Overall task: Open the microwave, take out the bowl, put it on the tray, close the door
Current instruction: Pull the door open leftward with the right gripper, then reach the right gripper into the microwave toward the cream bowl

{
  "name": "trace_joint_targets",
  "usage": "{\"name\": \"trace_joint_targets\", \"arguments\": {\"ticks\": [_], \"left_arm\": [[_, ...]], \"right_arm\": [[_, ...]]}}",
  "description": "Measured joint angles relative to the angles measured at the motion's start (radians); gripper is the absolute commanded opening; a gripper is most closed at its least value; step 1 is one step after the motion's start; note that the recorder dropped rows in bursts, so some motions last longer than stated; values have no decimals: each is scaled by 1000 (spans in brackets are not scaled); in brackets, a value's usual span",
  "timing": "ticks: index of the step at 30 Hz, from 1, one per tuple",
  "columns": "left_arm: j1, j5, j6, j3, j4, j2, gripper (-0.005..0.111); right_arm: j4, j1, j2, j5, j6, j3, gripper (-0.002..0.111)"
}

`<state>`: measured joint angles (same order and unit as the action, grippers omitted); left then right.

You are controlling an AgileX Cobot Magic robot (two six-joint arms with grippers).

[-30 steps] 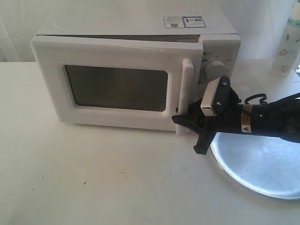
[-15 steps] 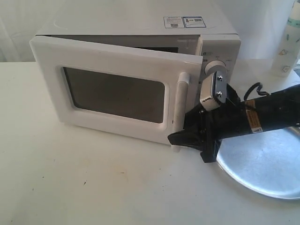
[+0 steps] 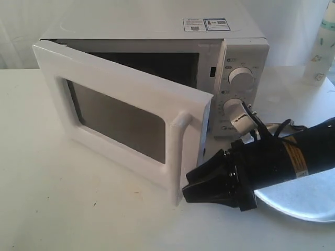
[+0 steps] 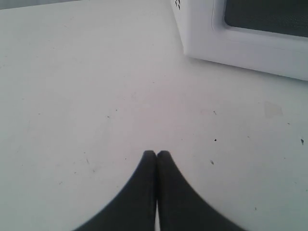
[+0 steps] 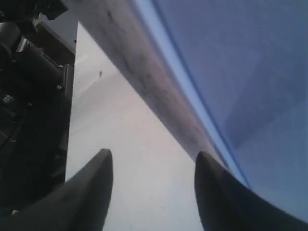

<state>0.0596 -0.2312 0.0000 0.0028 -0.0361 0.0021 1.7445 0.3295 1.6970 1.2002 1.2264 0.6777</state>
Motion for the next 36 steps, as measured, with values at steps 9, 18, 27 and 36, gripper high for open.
{"name": "trace_joint_targets", "arguments": {"ticks": [9, 18, 27, 36], "left_arm": [[0, 0, 0, 0, 0, 0, 0], [0, 0, 0, 0, 0, 0, 0], [0, 0, 0, 0, 0, 0, 0], [0, 0, 0, 0, 0, 0, 0]], "right_arm": [[4, 139, -97, 4, 0, -34, 42], [-175, 235, -323, 10, -238, -6, 39], [-606, 239, -513, -283, -494, 8, 32], [-982, 243, -366, -682, -712, 8, 32]]}}
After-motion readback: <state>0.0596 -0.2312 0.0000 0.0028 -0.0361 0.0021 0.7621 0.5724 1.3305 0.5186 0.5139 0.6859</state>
